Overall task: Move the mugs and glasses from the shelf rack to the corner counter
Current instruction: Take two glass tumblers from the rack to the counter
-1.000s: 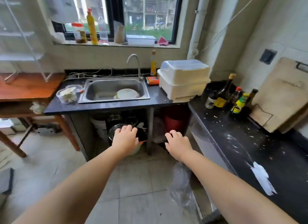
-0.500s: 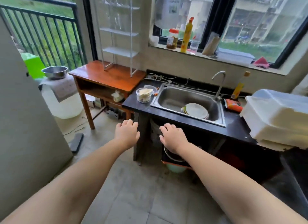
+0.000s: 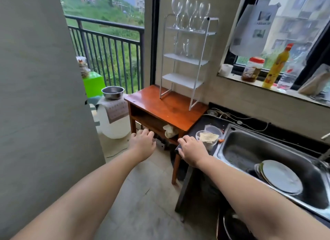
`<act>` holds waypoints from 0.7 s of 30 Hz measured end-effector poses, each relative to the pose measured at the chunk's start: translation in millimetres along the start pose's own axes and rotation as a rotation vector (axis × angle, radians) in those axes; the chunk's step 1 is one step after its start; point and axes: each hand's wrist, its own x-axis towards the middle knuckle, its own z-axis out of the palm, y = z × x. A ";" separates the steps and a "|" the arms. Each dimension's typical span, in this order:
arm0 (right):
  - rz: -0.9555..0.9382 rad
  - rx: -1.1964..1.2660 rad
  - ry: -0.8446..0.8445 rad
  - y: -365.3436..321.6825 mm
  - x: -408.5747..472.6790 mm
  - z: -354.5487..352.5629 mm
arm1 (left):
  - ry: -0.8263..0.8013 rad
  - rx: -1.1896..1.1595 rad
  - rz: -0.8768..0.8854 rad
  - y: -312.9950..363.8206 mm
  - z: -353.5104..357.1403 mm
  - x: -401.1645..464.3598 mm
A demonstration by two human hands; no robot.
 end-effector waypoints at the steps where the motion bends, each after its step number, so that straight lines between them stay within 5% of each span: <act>1: -0.003 0.005 0.014 -4.9 23.7 -1.8 | 0.005 -0.005 -0.016 -15.2 -2.4 18.8; 11: 0.178 0.008 0.157 -15.3 215.3 -25.8 | 0.089 0.046 0.152 -119.3 -37.4 208.3; 21: 0.294 0.051 0.257 28.6 349.7 -79.0 | 0.127 -0.093 0.249 -120.5 -55.4 359.2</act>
